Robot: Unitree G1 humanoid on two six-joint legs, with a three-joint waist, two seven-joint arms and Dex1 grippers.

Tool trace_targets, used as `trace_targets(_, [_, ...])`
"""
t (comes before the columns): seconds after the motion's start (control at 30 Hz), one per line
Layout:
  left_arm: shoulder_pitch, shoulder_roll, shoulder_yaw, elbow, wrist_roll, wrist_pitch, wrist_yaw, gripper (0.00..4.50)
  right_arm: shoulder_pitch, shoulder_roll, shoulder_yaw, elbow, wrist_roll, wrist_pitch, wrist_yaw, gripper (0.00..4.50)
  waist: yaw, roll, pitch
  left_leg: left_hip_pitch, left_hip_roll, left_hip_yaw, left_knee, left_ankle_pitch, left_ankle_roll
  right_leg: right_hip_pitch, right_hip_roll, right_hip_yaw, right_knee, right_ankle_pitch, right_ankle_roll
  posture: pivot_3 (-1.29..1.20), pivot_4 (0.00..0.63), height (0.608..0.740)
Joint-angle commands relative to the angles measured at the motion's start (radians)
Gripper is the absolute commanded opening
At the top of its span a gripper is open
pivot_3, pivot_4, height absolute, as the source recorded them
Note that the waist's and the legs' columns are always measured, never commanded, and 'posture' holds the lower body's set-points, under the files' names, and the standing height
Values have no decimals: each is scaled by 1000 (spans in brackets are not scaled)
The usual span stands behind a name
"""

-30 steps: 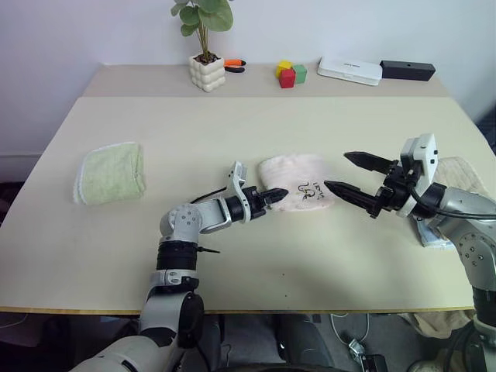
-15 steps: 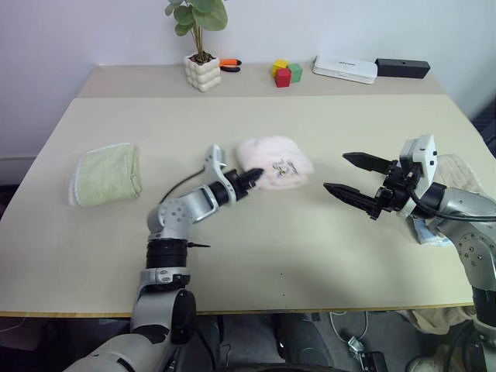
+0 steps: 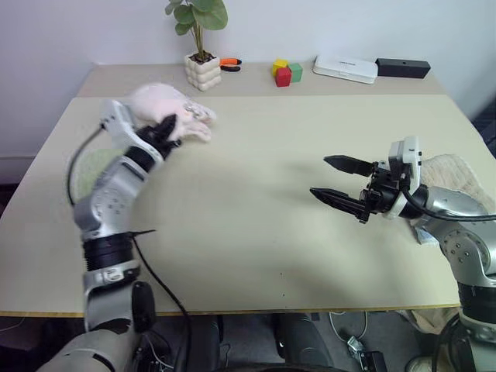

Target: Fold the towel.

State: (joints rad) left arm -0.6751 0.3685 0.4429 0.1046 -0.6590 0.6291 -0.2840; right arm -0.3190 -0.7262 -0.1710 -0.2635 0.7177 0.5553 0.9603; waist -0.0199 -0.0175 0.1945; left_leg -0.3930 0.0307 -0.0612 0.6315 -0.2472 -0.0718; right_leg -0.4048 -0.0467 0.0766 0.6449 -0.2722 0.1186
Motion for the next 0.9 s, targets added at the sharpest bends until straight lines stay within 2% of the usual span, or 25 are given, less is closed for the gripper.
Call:
trace_targets(0.03, [-3, 45, 73, -20, -17, -40, 16, 34, -29, -1, -5, 15, -6, -18, 20, 4500, 4, -1, 0, 0, 0, 0, 0, 0, 0, 0, 0, 0, 0, 0, 0, 0, 150, 740])
trace_targets(0.27, [110, 21, 191, -195, -45, -70, 166, 34, -60, -5, 15, 60, -30, -25, 54, 4500, 1, -1, 1, 0, 0, 0, 0, 0, 0, 0, -1, 0, 0, 0, 0, 0, 150, 740])
trace_targets(0.43, [222, -15, 200, -287, -38, -97, 217, 34, -82, -7, 33, 91, -56, -36, 81, 4500, 2, -1, 1, 0, 0, 0, 0, 0, 0, 0, 0, 0, 1, 0, 0, 0, 150, 740])
trace_targets(0.67, [379, -72, 209, -211, -60, -130, 196, 34, -120, -5, 47, 98, -76, -33, 96, 4500, 1, -1, 1, 0, 0, 0, 0, 0, 0, 0, 0, 0, 1, 0, 0, 0, 150, 740])
trace_targets(0.9, [468, -132, 188, -259, -101, -99, 231, 34, -116, -3, 38, 93, -83, -35, 91, 4500, 5, -2, 1, 0, 0, 0, 1, 0, 0, 0, -1, 0, 0, 0, 0, 0, 150, 740])
